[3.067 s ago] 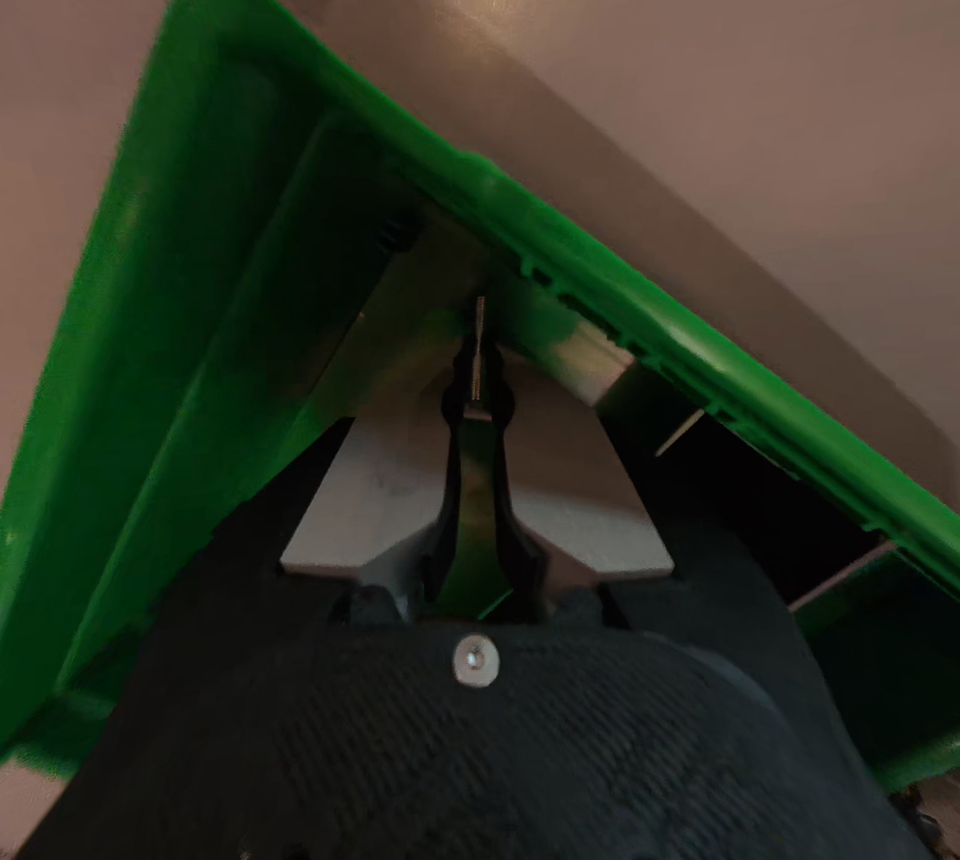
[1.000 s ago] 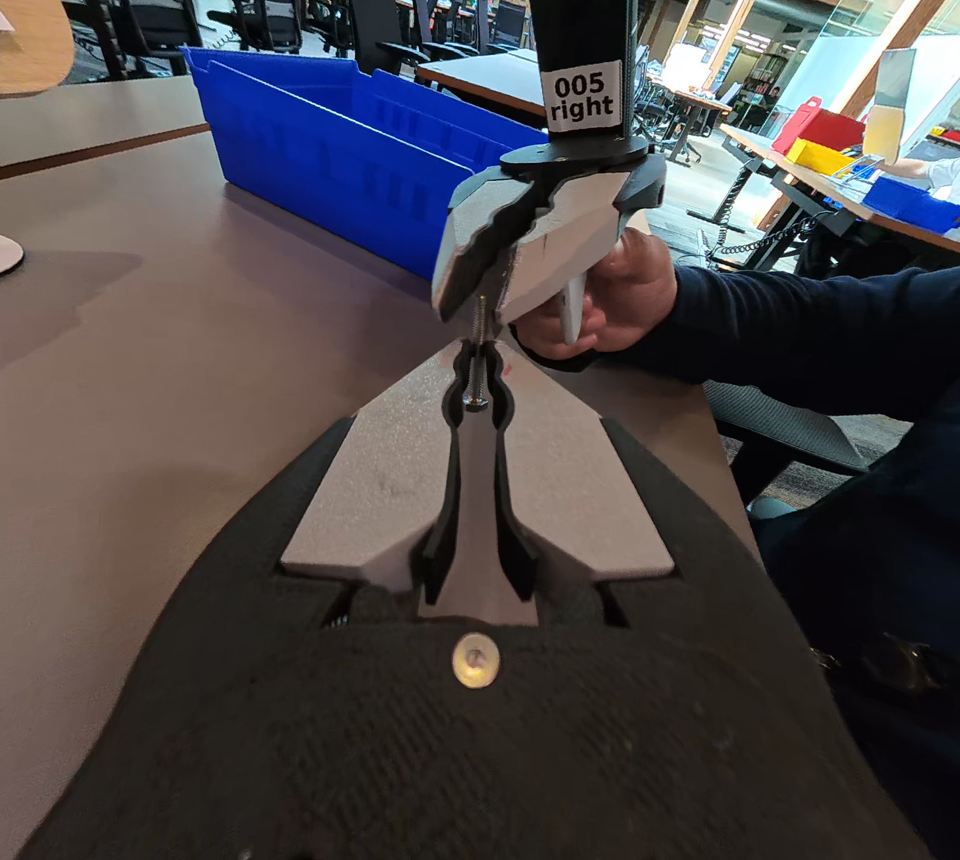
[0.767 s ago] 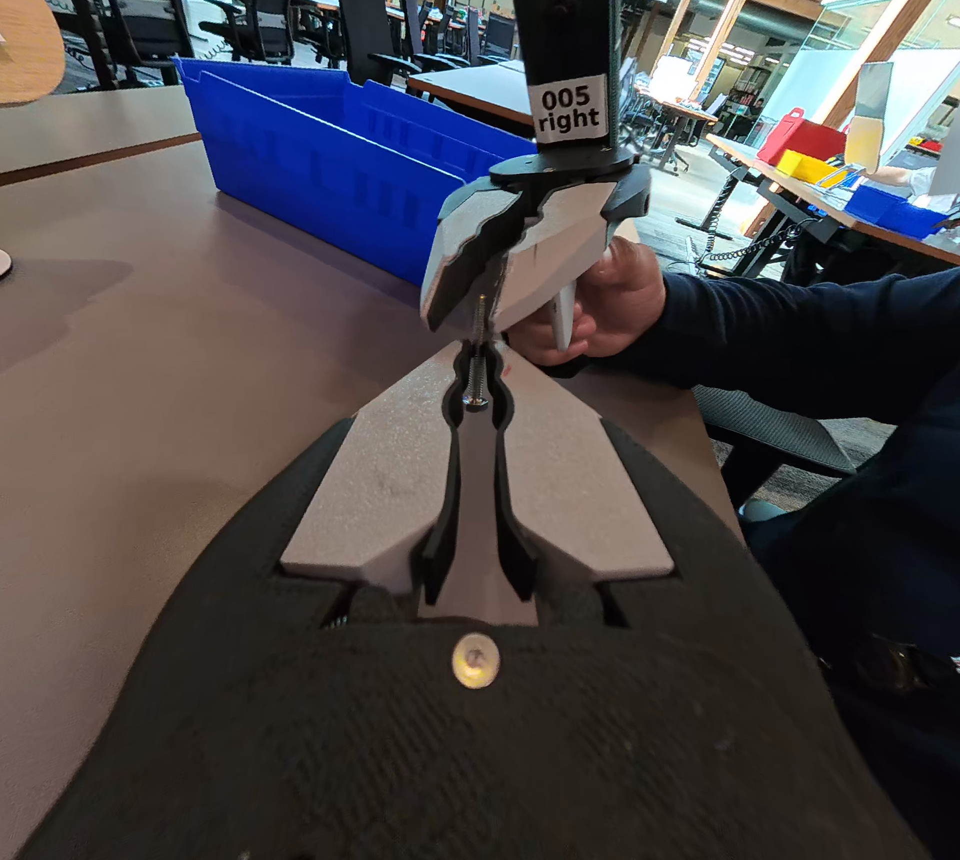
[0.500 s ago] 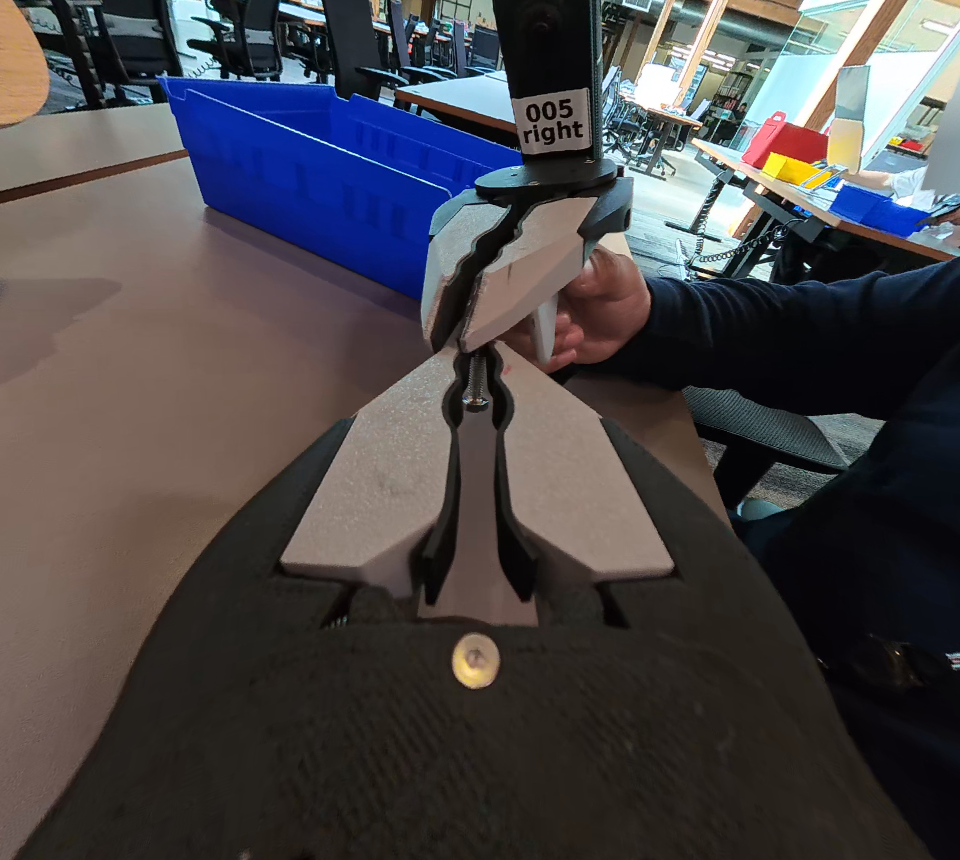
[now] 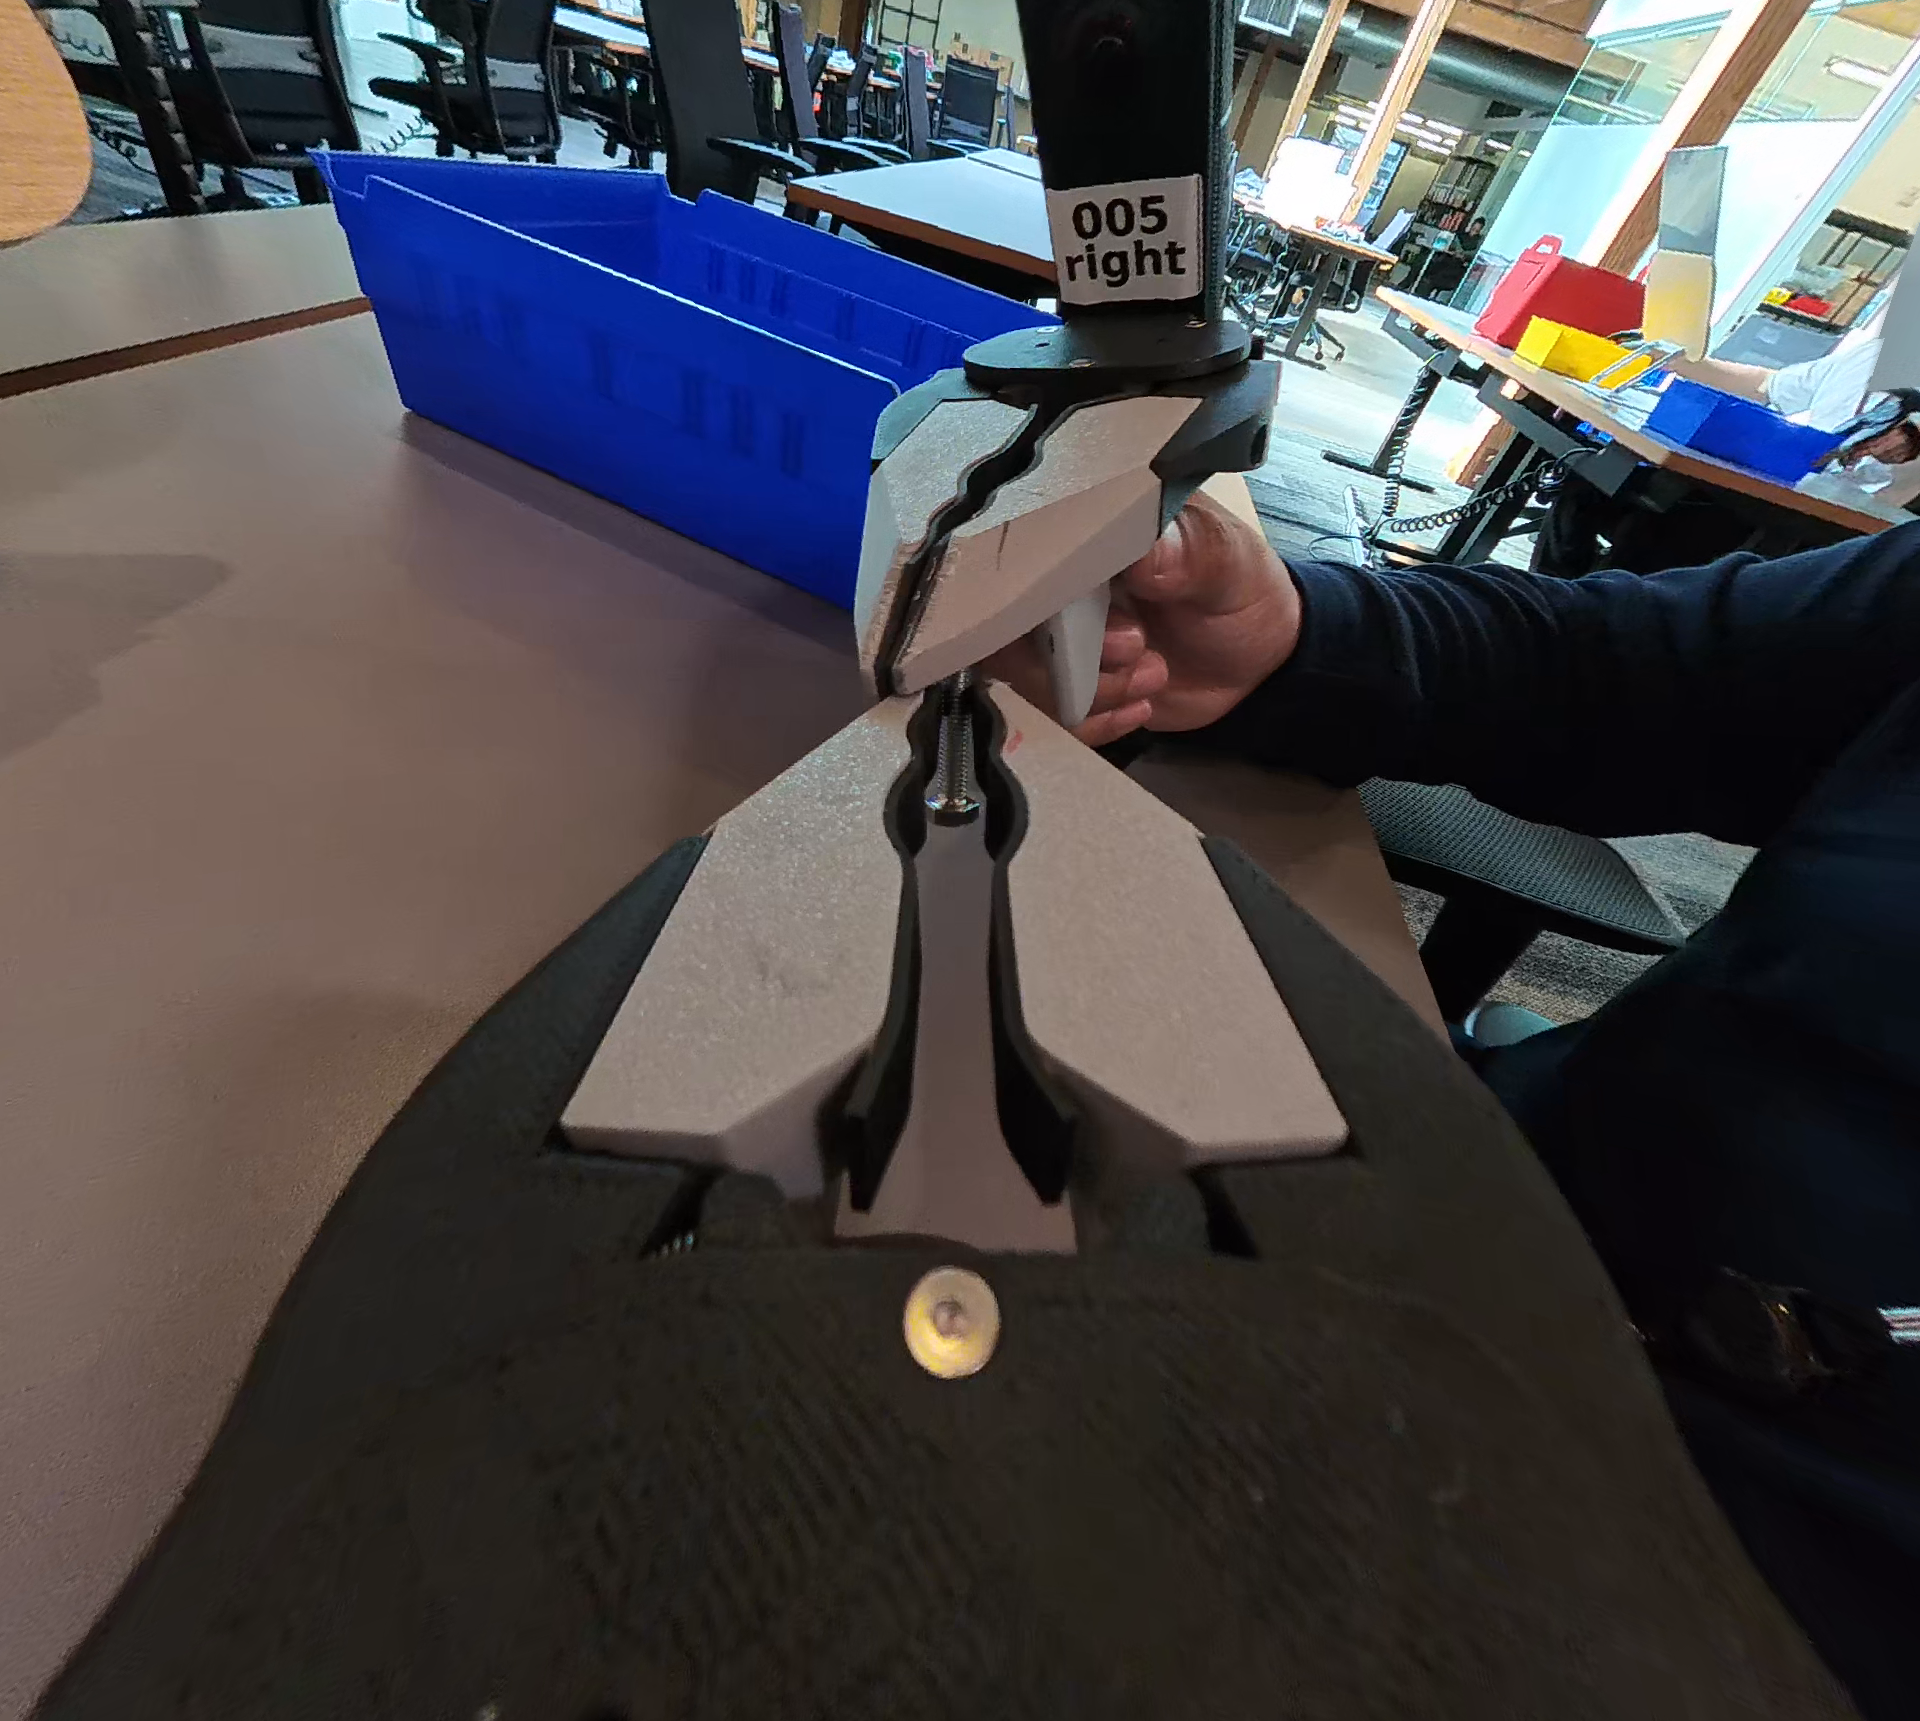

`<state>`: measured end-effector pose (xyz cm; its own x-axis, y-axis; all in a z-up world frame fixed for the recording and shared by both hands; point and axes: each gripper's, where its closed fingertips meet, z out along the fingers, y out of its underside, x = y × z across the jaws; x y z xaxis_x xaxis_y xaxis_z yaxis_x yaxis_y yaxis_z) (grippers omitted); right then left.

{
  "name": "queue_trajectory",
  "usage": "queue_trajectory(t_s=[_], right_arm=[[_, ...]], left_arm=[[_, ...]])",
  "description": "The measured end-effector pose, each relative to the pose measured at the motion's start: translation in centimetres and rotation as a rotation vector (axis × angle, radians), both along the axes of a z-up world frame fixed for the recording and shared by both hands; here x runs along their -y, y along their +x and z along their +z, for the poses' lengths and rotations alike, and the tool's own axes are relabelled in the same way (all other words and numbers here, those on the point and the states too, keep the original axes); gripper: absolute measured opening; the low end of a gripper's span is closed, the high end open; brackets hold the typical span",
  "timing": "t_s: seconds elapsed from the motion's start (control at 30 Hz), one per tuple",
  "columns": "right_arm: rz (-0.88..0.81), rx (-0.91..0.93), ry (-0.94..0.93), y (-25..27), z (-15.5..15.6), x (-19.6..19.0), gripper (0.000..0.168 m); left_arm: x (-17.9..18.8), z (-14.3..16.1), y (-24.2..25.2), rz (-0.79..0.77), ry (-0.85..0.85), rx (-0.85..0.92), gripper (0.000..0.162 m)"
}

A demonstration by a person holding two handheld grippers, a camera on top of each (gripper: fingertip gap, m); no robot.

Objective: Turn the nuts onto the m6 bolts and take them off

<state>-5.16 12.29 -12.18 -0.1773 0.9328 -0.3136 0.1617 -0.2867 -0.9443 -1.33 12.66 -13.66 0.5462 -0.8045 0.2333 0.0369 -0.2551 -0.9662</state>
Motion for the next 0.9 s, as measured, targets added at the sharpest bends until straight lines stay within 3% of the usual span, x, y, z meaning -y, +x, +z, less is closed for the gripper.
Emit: queue_trajectory(t_s=[0.53, 0.73, 0.9], right_arm=[[-0.022, -0.036, -0.047, 0.5, 0.7, -1.0, 0.001], [-0.02, -0.048, -0.055, 0.6, 1.0, -1.0, 0.012], [-0.012, -0.054, -0.077, 0.5, 1.0, -1.0, 0.002]], left_arm=[[-0.4, 0.2, -0.5, 0.03, 0.007, 0.008, 0.004], [-0.8, 0.8, -1.3, 0.066, 0.006, 0.056, 0.004], [-0.7, 1.7, -1.7, 0.051, -0.007, 0.148, 0.004]])
